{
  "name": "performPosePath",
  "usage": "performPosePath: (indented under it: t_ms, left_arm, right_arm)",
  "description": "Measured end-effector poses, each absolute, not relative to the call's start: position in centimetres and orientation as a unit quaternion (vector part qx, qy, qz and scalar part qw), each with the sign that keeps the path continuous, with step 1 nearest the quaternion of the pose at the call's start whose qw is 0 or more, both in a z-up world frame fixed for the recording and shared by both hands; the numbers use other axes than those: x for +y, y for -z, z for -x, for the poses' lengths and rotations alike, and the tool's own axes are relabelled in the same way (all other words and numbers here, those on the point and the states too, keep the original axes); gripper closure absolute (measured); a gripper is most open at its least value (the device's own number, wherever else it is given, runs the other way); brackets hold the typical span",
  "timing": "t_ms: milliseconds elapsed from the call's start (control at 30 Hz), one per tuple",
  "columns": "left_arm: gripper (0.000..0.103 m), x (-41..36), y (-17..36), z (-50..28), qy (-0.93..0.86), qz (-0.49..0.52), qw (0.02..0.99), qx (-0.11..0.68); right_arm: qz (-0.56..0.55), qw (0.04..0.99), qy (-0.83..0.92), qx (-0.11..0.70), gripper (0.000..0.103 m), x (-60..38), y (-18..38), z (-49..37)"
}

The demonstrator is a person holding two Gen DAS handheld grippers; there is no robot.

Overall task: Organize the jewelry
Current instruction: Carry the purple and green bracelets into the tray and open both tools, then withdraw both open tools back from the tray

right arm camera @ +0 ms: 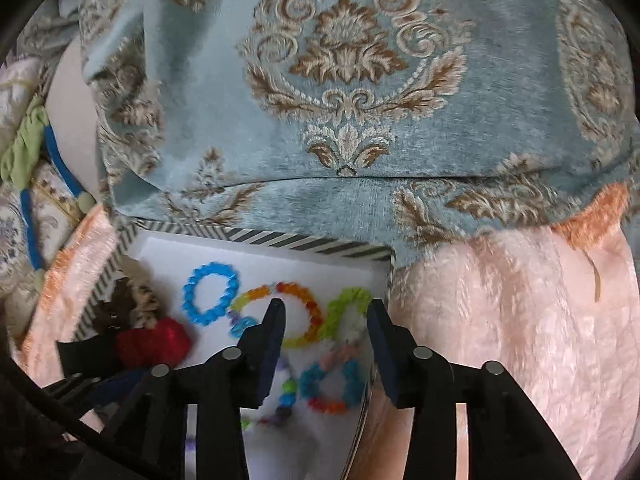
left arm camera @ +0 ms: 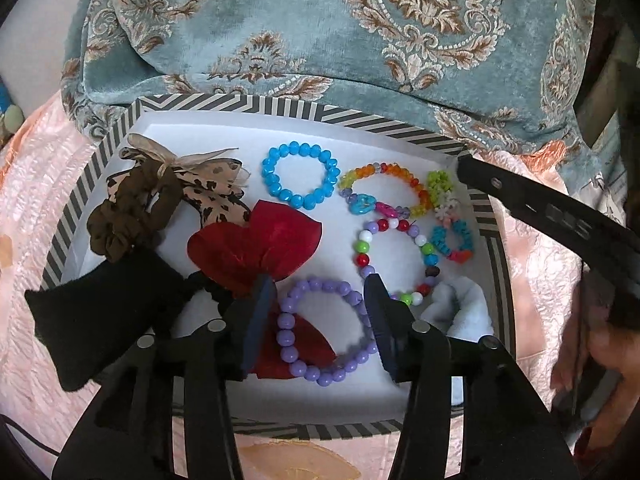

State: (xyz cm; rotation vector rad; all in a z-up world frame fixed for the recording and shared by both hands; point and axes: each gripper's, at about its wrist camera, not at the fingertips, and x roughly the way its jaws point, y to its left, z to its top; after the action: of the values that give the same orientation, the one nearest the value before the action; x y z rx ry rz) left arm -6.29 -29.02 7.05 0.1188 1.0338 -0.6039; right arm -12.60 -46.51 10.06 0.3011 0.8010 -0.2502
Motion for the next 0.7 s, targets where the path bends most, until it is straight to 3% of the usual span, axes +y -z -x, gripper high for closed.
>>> performPosePath:
  t_ms: [567,700]
  left_arm:
    - [0.054,-25.4,-9.2,10.4,0.243,-0.089,0.858,0.443]
    - [0.054,-24.1,-10.4,11.3,0.235,-0.089,0.867,0.431]
  right_arm:
    - [-0.151,0.905,0.145,0.37,0.055,-40.6,-10.5,20.0]
    - [-0.153,0.907,0.146,0.365,0.048,-39.0,-10.8,21.0]
